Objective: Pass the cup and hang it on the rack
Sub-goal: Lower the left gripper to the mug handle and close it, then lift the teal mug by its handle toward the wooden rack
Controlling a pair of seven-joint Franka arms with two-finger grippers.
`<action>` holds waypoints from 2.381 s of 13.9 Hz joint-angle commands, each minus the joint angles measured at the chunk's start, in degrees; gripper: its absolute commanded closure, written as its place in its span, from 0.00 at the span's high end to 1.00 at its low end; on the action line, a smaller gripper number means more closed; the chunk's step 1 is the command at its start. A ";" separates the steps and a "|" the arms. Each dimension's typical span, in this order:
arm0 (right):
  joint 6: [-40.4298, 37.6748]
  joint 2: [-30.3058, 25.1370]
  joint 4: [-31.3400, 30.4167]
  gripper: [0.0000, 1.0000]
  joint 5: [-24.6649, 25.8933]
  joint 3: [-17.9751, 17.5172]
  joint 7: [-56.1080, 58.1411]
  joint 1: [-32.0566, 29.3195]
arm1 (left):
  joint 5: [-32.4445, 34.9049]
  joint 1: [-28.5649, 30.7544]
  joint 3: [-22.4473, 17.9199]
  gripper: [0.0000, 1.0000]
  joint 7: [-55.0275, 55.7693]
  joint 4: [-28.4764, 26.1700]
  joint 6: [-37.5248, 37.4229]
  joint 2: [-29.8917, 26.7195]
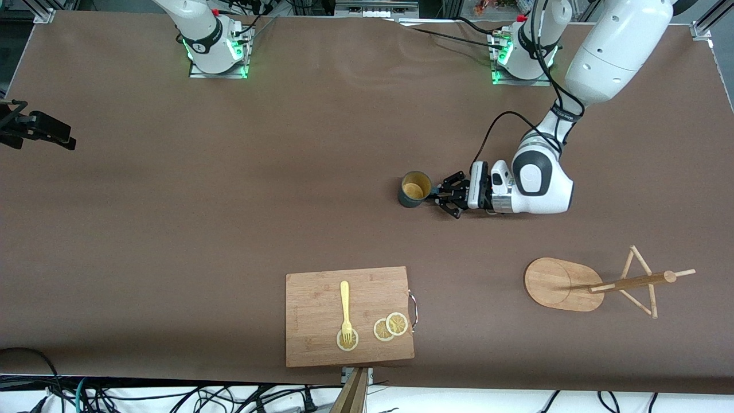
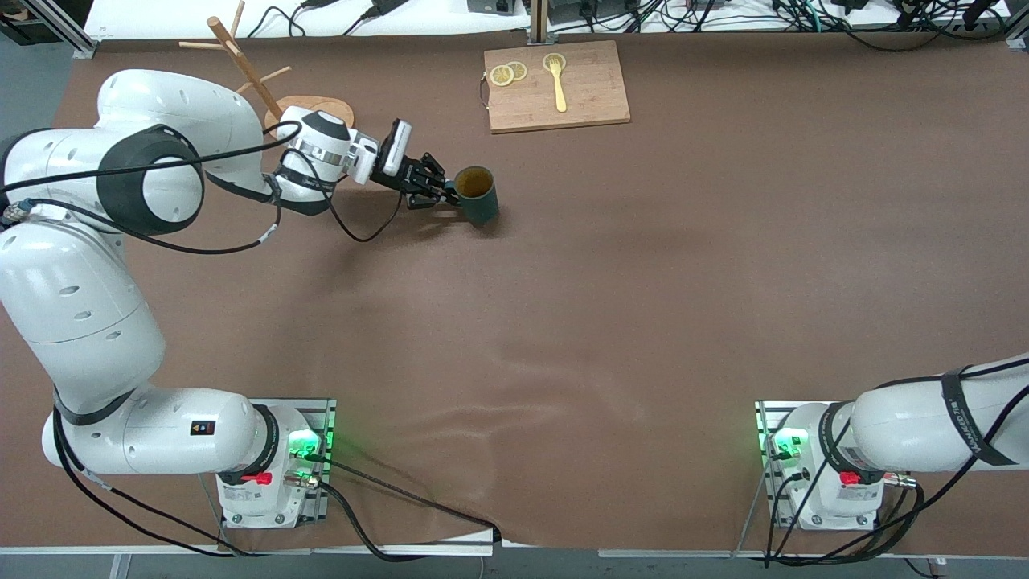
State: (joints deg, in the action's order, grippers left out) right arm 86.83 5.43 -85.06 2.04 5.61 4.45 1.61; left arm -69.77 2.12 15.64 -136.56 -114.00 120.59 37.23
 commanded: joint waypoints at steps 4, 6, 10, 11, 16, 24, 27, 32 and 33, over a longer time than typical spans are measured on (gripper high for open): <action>0.36 -0.24 -0.02 1.00 -0.99 -0.60 -0.76 -0.64 | 0.42 9.45 -0.08 0.00 18.31 0.44 -13.78 -1.55; 0.36 -0.15 -0.02 1.00 -0.99 -0.60 -0.76 -0.64 | 2.17 13.33 -0.17 0.00 24.73 1.23 -18.87 -1.12; 0.36 -0.15 -0.02 1.00 -0.99 -0.60 -0.84 -0.64 | 4.55 20.80 -0.35 0.00 34.58 1.85 -26.35 -1.11; 0.36 -0.15 -0.02 1.00 -0.99 -0.60 -0.93 -0.64 | 5.43 22.38 -0.35 0.00 36.95 1.85 -26.98 -1.29; 0.27 -0.15 -0.02 1.00 -0.99 -0.60 -0.93 -0.64 | 6.05 26.88 -0.35 0.00 50.65 5.01 -33.91 -1.46; 0.27 -0.15 -0.02 1.00 -0.99 -0.69 -0.93 -0.56 | 6.23 36.18 -1.49 0.00 71.57 7.64 -43.49 1.35; 0.27 -0.15 -0.02 1.00 -0.99 -0.69 -0.93 -0.56 | 6.40 39.09 -1.58 0.00 83.44 12.90 -45.44 3.27; 0.27 -0.15 -0.02 1.00 -0.99 -0.69 -0.93 -0.56 | 6.31 40.51 -2.98 0.00 95.14 19.51 -50.09 5.13; 0.36 -0.15 -0.02 1.00 -0.99 -0.69 -0.93 -0.56 | 6.31 40.51 -3.07 0.00 98.12 21.26 -51.06 5.82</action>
State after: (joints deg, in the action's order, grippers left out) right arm 87.00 5.50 -85.06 2.02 5.46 4.26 1.61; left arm -64.79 42.24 12.47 -43.52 -97.36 72.48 40.86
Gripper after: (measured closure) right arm 0.000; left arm 0.789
